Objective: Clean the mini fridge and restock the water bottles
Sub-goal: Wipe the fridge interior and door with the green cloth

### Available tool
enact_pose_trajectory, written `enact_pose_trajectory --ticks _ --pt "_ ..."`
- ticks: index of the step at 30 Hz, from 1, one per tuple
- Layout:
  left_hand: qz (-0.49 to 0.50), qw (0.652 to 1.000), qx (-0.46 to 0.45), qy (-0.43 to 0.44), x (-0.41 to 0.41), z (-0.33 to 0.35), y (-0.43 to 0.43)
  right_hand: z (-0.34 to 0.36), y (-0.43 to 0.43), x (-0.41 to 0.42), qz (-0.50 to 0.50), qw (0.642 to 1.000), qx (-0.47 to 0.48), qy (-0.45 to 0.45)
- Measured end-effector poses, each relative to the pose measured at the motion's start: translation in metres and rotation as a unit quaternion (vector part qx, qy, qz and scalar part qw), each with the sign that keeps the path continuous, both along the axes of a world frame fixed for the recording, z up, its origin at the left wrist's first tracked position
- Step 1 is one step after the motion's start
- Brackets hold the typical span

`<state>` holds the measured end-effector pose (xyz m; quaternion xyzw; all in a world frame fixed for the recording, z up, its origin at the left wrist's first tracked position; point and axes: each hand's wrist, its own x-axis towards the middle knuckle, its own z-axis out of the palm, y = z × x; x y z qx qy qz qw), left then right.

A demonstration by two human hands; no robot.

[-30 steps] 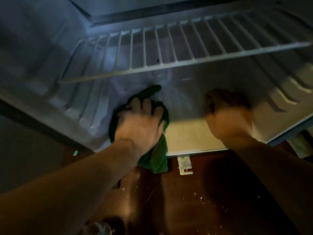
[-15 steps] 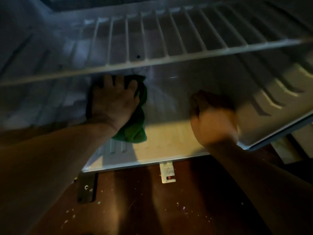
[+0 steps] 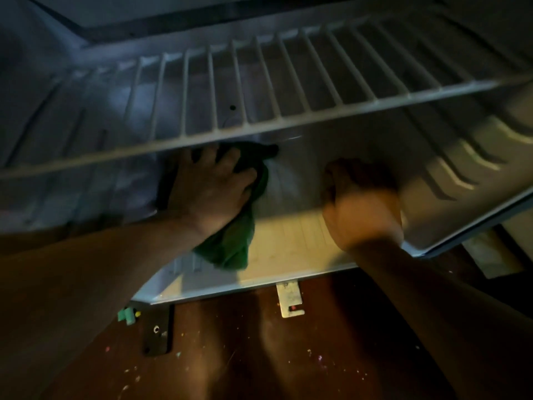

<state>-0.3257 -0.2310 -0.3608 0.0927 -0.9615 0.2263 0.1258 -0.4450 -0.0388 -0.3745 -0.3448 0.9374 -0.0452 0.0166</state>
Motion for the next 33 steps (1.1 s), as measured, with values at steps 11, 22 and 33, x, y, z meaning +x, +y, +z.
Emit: enact_pose_trajectory --ticks 11,22,33 --pt "-0.017 0.997 0.026 -0.072 0.042 0.010 0.049 -0.002 0.000 0.001 -0.010 0.995 -0.100 0.024" --pt "0.099 0.665 0.719 0.176 -0.041 0.044 0.077 0.007 0.004 0.006 -0.041 0.945 -0.324 0.005" --pt "0.264 0.898 0.345 0.066 0.051 -0.023 0.037 0.022 -0.062 0.059 0.125 0.989 0.069 0.044"
